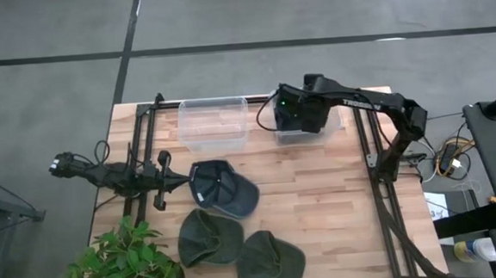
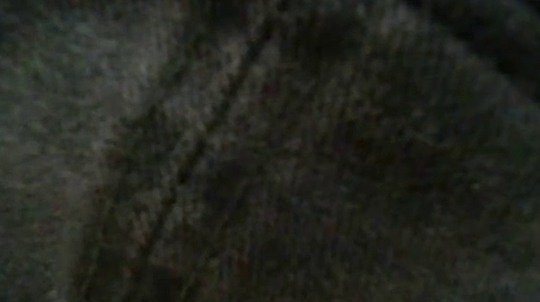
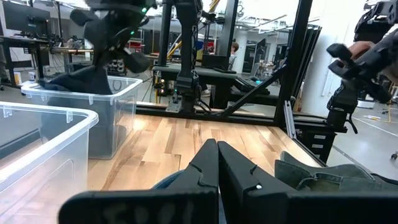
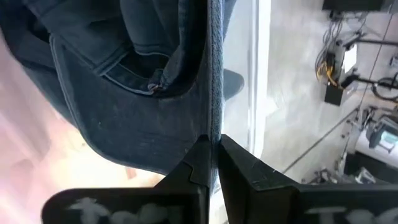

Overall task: Pick & Place hat
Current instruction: Put the right blue cap into the right transparent bin

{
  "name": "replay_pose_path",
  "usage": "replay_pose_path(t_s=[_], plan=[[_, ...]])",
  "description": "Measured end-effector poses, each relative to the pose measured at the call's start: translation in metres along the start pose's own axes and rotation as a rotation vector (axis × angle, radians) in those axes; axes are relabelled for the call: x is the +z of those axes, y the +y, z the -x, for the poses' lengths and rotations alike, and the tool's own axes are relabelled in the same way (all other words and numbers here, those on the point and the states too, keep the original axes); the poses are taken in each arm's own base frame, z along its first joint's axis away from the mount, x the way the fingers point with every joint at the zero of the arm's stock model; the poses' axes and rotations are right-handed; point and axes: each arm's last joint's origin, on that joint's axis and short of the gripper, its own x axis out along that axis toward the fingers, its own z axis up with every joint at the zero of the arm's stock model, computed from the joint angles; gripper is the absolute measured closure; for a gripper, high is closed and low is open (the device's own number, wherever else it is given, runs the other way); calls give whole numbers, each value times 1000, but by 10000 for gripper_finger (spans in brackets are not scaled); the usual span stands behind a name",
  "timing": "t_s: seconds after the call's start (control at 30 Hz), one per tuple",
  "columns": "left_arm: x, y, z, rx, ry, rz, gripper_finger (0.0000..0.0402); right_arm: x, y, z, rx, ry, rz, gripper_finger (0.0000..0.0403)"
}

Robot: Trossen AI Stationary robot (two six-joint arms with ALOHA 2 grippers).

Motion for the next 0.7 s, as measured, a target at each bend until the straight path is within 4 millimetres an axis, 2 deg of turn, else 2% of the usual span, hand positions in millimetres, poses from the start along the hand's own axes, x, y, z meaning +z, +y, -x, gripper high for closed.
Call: replay_pose_path(t_s=[0.43,0.7], plan=[[0,0,0,0,0,0,401,10,-3,-35,70,94,-37,388],[0,0,0,0,0,0,401,9,-6,-40,81,102,-87,356]])
